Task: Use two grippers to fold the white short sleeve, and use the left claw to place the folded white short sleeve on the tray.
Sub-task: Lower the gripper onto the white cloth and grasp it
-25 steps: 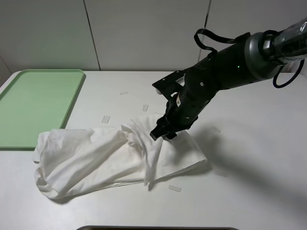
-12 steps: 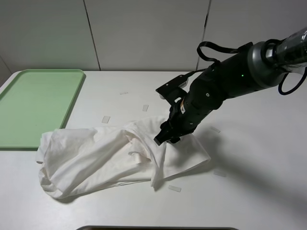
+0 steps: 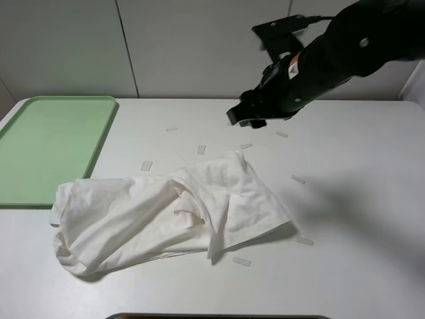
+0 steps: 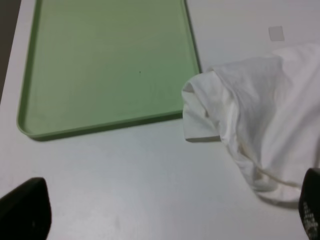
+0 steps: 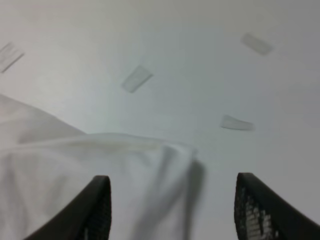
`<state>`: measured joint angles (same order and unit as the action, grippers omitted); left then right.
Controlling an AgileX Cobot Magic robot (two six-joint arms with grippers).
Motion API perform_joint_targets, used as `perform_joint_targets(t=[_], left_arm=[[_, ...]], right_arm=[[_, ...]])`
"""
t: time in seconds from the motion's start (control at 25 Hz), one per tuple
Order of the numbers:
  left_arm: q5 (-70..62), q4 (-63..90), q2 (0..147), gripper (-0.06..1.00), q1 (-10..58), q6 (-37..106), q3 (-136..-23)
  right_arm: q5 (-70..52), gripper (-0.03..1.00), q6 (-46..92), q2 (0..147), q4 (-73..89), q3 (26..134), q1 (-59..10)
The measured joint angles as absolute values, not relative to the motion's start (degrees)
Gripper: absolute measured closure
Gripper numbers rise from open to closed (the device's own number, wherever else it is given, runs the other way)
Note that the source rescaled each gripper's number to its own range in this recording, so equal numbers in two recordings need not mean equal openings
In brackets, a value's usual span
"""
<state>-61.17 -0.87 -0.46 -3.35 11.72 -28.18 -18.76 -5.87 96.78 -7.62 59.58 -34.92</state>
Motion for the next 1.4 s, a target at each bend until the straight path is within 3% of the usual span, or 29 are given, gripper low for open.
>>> perform_joint_targets(t=[0.12, 0.24, 0.36, 0.56, 0.84, 1.24, 1.4], left_arm=[[-61.1, -0.9, -0.5, -0.05, -3.3, 11.7, -28.2], [-61.0, -0.9, -0.5, -0.05, -3.3, 11.7, -28.2], [-60.8, -0.9, -0.5, -0.05, -3.3, 11.7, -28.2], [-60.8, -0.9, -0.5, -0.05, -3.3, 11.7, -28.2], [-60.8, -0.9, -0.5, -0.05, -3.3, 11.7, -28.2], [-60.8, -0.9, -0.5, -0.05, -3.3, 11.7, -28.2], [-60.8, -0.9, -0.5, -0.05, -3.3, 11.7, -28.2]], right_arm=[[-25.1, 0.31, -5.9, 89.7, -8.0, 59.6, -31.3], [-31.9, 0.08, -5.7, 84.0, -8.0, 59.6, -28.5], [-40.0, -0.01, -5.3, 77.7, -8.4, 59.5, -24.2], [-46.9, -0.03, -3.3, 65.7, -8.2, 55.4, -15.6], [-47.3, -0.03, -2.8, 42.4, -2.1, 44.5, -5.2], [-50.5, -0.03, -2.8, 17.5, 0.7, 39.5, -4.7], [-55.3, -0.03, -1.2, 8.6, 0.8, 39.3, -8.3]])
